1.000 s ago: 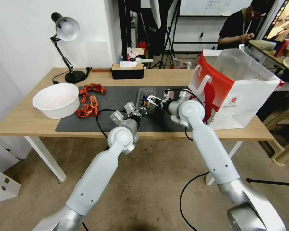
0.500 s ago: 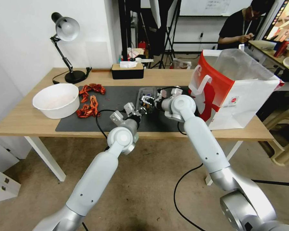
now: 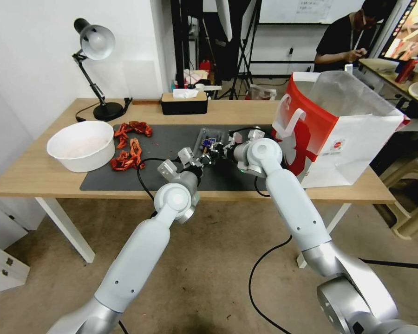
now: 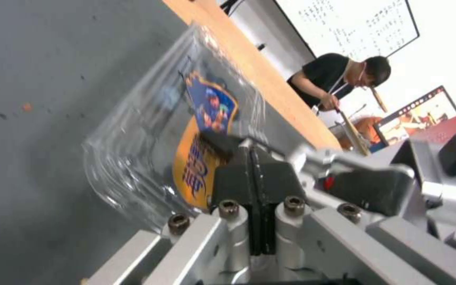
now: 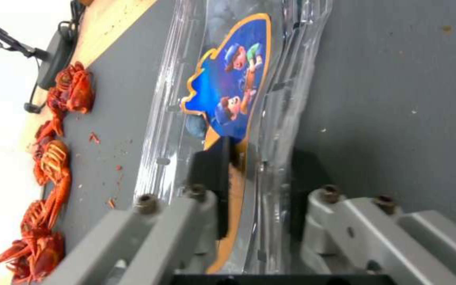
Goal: Close the takeout container lid, then place the container into the takeout bag.
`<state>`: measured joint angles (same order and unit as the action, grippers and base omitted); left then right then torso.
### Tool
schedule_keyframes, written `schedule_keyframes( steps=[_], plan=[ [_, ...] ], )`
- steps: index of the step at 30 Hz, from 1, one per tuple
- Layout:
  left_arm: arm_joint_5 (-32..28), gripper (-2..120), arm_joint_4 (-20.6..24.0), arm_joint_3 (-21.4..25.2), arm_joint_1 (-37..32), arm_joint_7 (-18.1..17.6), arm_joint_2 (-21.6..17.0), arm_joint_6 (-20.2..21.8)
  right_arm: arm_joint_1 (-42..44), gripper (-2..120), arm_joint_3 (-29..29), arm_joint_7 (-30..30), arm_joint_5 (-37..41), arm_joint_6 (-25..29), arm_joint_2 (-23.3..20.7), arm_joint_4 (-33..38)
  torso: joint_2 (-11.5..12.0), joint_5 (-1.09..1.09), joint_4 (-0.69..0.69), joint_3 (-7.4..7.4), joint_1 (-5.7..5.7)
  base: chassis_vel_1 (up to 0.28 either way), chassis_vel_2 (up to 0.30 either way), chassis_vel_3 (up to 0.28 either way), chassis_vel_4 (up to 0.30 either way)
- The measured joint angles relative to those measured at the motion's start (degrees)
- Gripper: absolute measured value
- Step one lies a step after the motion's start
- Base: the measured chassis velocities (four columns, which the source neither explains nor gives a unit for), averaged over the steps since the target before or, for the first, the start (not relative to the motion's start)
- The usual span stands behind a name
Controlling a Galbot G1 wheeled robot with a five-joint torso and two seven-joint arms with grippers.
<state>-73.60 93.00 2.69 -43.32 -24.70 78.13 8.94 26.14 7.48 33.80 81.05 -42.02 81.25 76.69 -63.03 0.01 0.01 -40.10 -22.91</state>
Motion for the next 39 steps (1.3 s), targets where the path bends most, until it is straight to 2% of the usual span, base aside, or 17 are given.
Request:
schedule_keyframes(
  steps=[5,8,11,12,15,17,19,21,23,25,26,29,30,33,35,38,39],
  plan=[
    [-0.15,0,1.82,0.86,-0.62,0.17,-0.95,-0.55,0.44,1,0.58,-1.19,-0.23,0.04,-0.09,0.07,0.0,0.0,0.0,0.0,0.0,0.0,0.0,0.0,0.0],
    [0.03,0,4.09,2.3,-1.26,0.09,-2.21,-0.62,0.51,0,0.85,-1.74,-0.24,0.04,-0.11,0.15,0.0,-0.01,-0.01,0.0,0.0,0.0,0.0,0.0,0.0],
    [6.57,0,9.76,4.63,-5.97,1.73,-6.94,-0.94,0.88,0,1.3,-3.35,-0.27,0.04,-0.24,0.79,0.0,-0.02,-0.03,-0.01,-0.02,0.0,0.0,0.0,0.0],
    [6.57,0,9.76,4.63,-5.97,1.73,-6.94,-0.94,0.88,0,1.3,-3.35,-0.27,0.04,-0.24,0.79,0.0,-0.02,-0.03,-0.01,-0.02,0.0,0.0,0.0,0.0],
    [13.83,1,14.22,7.33,-12.11,5.06,-11.42,-1.94,1.35,0,1.72,-4.77,-0.25,-0.05,-0.71,1.91,0.0,-0.01,0.04,-0.02,-0.01,0.0,0.0,0.0,0.0],
    [15.16,3,14.7,7.65,-12.95,5.71,-12.15,-2.28,1.62,0,1.98,-4.9,-0.2,-0.05,-1.02,2.38,0.0,0.01,0.07,-0.01,-0.01,0.0,0.0,0.0,0.0],
    [19.05,13,15.32,7.69,-14.56,8.06,-14.43,-3.6,3.64,0,3.56,-4.95,0.15,-0.05,-3.0,5.22,0.0,-0.03,0.03,-0.01,-0.01,0.0,0.0,0.0,0.0],
    [22.28,23,15.92,8.14,-16.01,10.83,-16.09,-5.12,5.1,0,4.86,-4.85,0.41,-0.02,-4.35,7.08,0.0,-0.02,-0.13,-0.01,-0.01,0.0,0.0,0.0,0.0],
    [24.85,28,16.28,9.26,-17.76,12.16,-17.03,-6.53,5.52,0,5.2,-4.9,0.46,0.02,-4.55,7.44,0.0,-0.02,-0.13,-0.01,-0.01,0.0,0.0,0.0,0.0],
    [28.3,36,16.65,11.14,-20.74,14.32,-18.16,-8.73,5.7,0,5.24,-5.25,0.41,0.03,-4.42,7.47,0.01,0.01,-0.04,-0.01,-0.01,0.0,0.0,0.0,0.0],
    [28.3,36,16.65,11.14,-20.74,14.32,-18.16,-8.73,5.7,0,5.24,-5.25,0.41,0.03,-4.42,7.47,0.01,0.01,-0.04,-0.01,-0.01,0.0,0.0,0.0,0.0],
    [32.61,49,17.06,13.77,-25.24,15.67,-19.21,-11.18,5.71,0,5.15,-5.91,0.28,0.06,-3.82,7.47,0.01,-0.04,0.04,-0.01,-0.01,0.0,0.0,0.0,0.0],
    [32.61,49,17.06,13.77,-25.24,15.67,-19.21,-11.18,5.71,0,5.15,-5.91,0.28,0.06,-3.82,7.47,0.01,-0.04,0.04,-0.01,-0.01,0.0,0.0,0.0,0.0],
    [39.29,66,17.21,18.58,-33.13,18.6,-19.73,-16.6,5.36,0,4.73,-6.52,0.25,0.21,-3.46,7.53,0.01,0.0,-0.03,0.0,-0.01,0.0,0.0,0.0,0.0],
    [39.58,70,17.31,19.15,-34.08,18.76,-19.64,-17.03,5.31,0,4.68,-6.57,0.25,0.26,-3.45,7.55,0.01,0.0,-0.02,0.0,-0.01,0.0,0.0,0.0,0.0],
    [40.56,83,18.27,22.1,-38.58,19.39,-18.65,-18.67,5.16,0,4.47,-7.54,0.34,0.7,-3.46,7.75,0.0,-0.01,-0.01,0.0,0.0,0.0,0.0,0.0,0.0],
    [40.56,83,18.27,22.1,-38.58,19.39,-18.65,-18.67,5.16,0,4.47,-7.54,0.34,0.7,-3.46,7.75,0.0,-0.01,-0.01,0.0,0.0,0.0,0.0,0.0,0.0]
  ],
)
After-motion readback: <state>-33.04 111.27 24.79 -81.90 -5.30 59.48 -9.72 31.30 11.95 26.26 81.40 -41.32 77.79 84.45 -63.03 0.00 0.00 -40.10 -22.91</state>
